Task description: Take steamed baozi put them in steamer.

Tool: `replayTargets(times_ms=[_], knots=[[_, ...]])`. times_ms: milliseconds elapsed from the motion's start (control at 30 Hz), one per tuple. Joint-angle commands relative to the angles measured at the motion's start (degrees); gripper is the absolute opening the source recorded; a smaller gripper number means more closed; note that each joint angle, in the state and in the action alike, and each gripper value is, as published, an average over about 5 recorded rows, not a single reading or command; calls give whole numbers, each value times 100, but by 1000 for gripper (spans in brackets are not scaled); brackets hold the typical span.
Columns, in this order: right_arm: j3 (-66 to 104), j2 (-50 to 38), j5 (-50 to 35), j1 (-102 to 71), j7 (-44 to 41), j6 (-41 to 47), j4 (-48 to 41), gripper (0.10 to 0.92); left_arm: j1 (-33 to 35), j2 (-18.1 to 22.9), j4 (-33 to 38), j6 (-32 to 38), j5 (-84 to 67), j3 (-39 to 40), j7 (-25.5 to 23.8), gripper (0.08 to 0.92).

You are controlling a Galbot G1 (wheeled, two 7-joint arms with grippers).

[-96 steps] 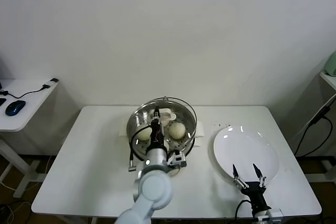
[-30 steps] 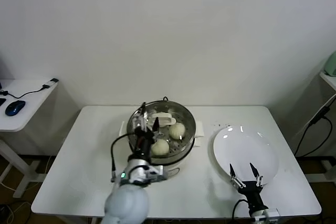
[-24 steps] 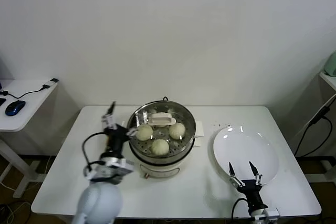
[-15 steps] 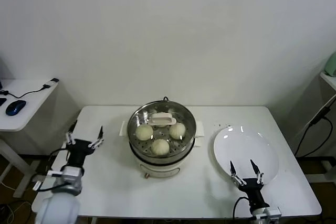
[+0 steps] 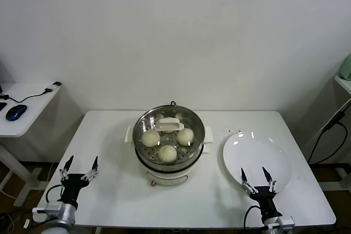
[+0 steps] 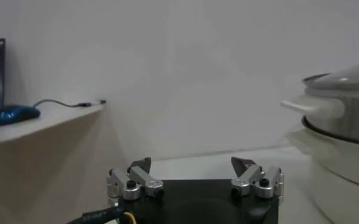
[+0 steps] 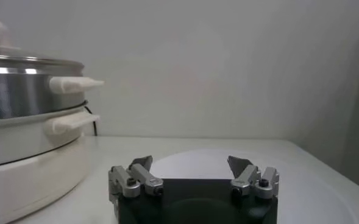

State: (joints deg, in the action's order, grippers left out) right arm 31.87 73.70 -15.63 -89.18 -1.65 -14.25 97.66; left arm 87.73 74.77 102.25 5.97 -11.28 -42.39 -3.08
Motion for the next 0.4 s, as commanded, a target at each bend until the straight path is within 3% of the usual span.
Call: replayTargets(times_ms=[33, 400], knots=[[11, -24, -4, 0, 5, 2, 12, 823, 152, -79, -534, 502, -694, -123, -60, 823], [43, -34, -19, -45, 2, -27, 34, 823, 179, -7, -447, 545, -565, 154, -119, 823]])
